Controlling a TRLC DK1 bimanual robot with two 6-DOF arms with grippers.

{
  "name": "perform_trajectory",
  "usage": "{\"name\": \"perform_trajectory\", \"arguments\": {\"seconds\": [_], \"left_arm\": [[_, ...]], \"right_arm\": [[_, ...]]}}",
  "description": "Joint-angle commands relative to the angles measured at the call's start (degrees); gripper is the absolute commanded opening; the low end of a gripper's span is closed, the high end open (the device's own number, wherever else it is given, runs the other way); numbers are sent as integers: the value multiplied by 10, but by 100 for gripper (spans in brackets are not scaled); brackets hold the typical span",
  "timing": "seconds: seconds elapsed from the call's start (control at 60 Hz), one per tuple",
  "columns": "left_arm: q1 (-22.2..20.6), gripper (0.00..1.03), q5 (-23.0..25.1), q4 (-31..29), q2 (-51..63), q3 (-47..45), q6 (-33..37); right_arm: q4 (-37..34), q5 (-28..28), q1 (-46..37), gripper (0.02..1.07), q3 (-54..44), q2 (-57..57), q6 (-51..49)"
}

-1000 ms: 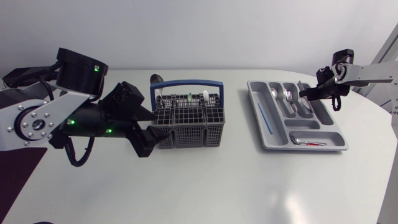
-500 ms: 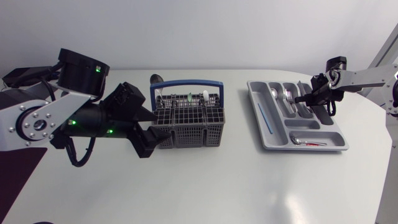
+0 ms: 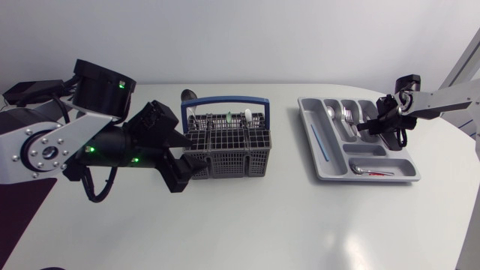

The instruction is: Unload the cutlery basket into the drawer organizer.

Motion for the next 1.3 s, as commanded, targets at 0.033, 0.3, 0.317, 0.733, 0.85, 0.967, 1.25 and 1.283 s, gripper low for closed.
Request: {"name": "perform_trajectory", "arguments": {"seconds": [0.033, 0.3, 0.317, 0.733, 0.85, 0.967, 1.25, 1.283], "left_arm": [[-2, 93, -2, 2, 4, -5, 1], [4, 93, -3, 1, -5, -14, 2], [5, 93, -4, 1, -6, -15, 2], [30, 93, -25, 8, -12, -44, 26], [34, 93, -34, 18, -4, -57, 32], [32, 83, -47, 32, 5, -69, 35], [33, 17, -61, 69, 48, -80, 36], [34, 16, -62, 76, 55, -79, 37]], "right_arm": [[12, 1, 13, 84, -41, -55, -4], [24, -49, 59, 83, -157, -229, 7], [24, -55, 65, 83, -165, -238, 10], [27, -147, 241, 83, -268, -358, 64], [28, -169, 269, 80, -265, -351, 74], [33, -190, 284, 67, -255, -336, 86], [48, -227, 305, 8, -222, -291, 122], [48, -233, 307, 8, -219, -287, 124]]}}
